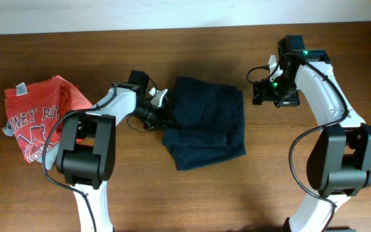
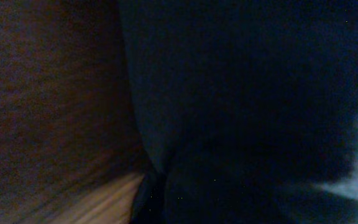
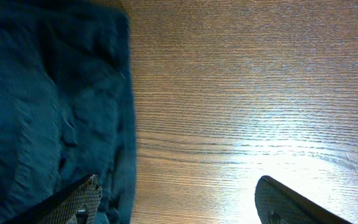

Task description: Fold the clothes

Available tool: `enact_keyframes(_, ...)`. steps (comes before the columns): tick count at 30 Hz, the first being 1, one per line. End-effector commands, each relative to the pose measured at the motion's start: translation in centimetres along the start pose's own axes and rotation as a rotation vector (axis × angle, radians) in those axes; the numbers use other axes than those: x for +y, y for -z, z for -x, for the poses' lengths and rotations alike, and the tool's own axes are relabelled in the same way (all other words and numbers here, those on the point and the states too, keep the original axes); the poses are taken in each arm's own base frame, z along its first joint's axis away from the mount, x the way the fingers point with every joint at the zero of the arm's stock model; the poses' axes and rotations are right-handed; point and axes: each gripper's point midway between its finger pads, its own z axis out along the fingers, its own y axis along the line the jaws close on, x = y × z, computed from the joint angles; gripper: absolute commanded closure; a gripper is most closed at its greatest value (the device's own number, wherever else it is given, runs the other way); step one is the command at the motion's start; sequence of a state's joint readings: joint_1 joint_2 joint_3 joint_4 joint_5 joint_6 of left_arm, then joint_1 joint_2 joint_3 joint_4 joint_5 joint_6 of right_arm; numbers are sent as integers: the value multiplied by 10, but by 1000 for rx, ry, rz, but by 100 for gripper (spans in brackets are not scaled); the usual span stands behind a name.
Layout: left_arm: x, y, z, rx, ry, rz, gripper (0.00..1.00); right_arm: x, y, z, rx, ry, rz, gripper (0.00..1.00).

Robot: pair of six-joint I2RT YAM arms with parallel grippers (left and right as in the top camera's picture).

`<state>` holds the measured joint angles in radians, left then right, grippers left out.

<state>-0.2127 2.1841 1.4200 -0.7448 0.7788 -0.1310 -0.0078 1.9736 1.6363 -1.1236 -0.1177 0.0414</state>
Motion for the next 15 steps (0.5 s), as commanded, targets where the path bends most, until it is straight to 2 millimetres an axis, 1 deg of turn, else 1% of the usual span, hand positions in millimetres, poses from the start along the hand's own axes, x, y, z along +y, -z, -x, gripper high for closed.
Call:
enact_keyframes(1,20,3,5,-28,51,40,96,0,18,5,-45,18,3,16)
enact_keyframes(6,22,15,26,-97,-14,36,92,0,18,5,-45,20,3,16)
enact_keyframes(10,18,31,51,-171,-75,35,88,0,18,5,-45,20,3,16)
enact_keyframes(11,15,36,56,-187,-85,35,85,0,18,5,-45,20,3,16)
enact_keyframes(12,14,40,61,-200,-97,35,80,0,18,5,-45,20,3,16)
enact_keyframes(13,11,45,66,-212,-106,35,72,0,18,5,-45,20,3,16)
enact_keyframes(14,9,49,71,-224,-113,34,58,0,18,5,-45,20,3,16)
enact_keyframes(15,6,53,74,-231,-118,34,50,0,18,5,-45,20,3,16)
